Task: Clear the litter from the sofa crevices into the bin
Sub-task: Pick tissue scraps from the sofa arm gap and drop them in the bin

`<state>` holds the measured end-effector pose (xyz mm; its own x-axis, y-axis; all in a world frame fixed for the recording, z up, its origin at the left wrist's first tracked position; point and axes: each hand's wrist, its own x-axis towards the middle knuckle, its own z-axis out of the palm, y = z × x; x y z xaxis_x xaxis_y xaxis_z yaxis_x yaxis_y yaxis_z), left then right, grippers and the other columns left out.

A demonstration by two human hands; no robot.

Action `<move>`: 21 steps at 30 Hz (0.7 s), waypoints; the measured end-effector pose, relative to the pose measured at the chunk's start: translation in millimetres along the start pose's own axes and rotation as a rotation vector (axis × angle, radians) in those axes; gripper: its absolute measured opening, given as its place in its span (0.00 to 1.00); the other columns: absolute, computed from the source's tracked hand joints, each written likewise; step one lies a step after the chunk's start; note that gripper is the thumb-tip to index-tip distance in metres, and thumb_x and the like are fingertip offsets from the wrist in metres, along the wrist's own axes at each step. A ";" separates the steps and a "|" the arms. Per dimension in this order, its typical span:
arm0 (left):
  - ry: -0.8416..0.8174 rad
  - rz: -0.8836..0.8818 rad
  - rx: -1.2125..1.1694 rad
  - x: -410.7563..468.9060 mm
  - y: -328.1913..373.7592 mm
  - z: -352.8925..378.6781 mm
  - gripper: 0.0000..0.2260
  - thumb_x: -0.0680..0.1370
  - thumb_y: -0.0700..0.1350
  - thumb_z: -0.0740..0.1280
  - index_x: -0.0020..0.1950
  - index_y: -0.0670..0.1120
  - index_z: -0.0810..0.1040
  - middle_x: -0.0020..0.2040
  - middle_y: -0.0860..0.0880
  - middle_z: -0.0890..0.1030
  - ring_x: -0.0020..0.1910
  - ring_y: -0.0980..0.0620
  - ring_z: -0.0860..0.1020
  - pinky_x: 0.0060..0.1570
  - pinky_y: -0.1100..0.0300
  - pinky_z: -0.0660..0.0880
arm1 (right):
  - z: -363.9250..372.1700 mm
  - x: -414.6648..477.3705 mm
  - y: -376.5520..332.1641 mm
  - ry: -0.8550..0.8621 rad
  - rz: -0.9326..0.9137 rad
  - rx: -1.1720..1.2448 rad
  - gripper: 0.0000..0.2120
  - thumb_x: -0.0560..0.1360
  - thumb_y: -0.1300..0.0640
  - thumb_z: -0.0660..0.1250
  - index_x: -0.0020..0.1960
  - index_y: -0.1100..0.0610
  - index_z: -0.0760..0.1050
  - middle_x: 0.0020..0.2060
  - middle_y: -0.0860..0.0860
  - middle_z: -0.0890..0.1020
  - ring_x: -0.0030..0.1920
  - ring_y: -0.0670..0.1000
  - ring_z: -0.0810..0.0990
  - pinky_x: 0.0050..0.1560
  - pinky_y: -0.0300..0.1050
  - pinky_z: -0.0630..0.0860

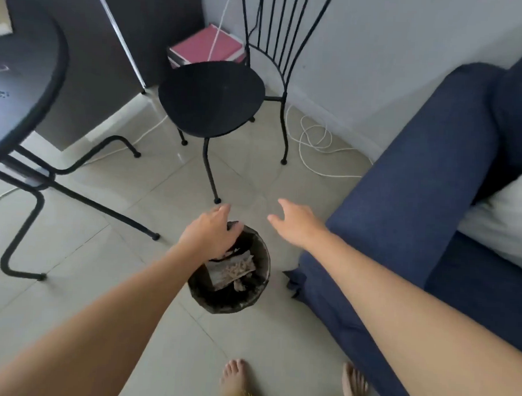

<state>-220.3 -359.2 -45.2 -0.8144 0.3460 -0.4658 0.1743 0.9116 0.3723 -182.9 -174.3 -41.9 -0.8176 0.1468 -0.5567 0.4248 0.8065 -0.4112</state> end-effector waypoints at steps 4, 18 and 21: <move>0.013 0.105 0.054 -15.8 81.5 -37.7 0.28 0.80 0.57 0.59 0.75 0.44 0.62 0.73 0.43 0.68 0.70 0.41 0.68 0.65 0.48 0.66 | -77.1 -53.1 30.1 0.120 0.042 0.007 0.29 0.81 0.45 0.56 0.78 0.55 0.57 0.73 0.57 0.69 0.69 0.60 0.71 0.64 0.56 0.72; -0.007 0.514 0.197 -35.5 380.3 21.9 0.28 0.80 0.56 0.60 0.75 0.42 0.61 0.72 0.45 0.69 0.69 0.43 0.69 0.65 0.46 0.68 | -204.2 -192.0 295.0 0.388 0.314 0.163 0.26 0.80 0.48 0.59 0.74 0.59 0.63 0.64 0.56 0.77 0.64 0.58 0.74 0.63 0.55 0.73; -0.050 0.534 0.229 -40.3 423.8 60.7 0.28 0.81 0.55 0.60 0.76 0.43 0.59 0.72 0.46 0.68 0.69 0.44 0.68 0.63 0.50 0.68 | -200.3 -205.2 343.9 0.370 0.326 0.193 0.27 0.81 0.48 0.59 0.76 0.59 0.61 0.71 0.56 0.71 0.70 0.58 0.70 0.67 0.53 0.69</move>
<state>-80.0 26.7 82.6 -0.5547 0.7758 -0.3007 0.6735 0.6308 0.3852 53.2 187.6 75.5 -0.6987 0.5931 -0.4001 0.7153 0.5703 -0.4037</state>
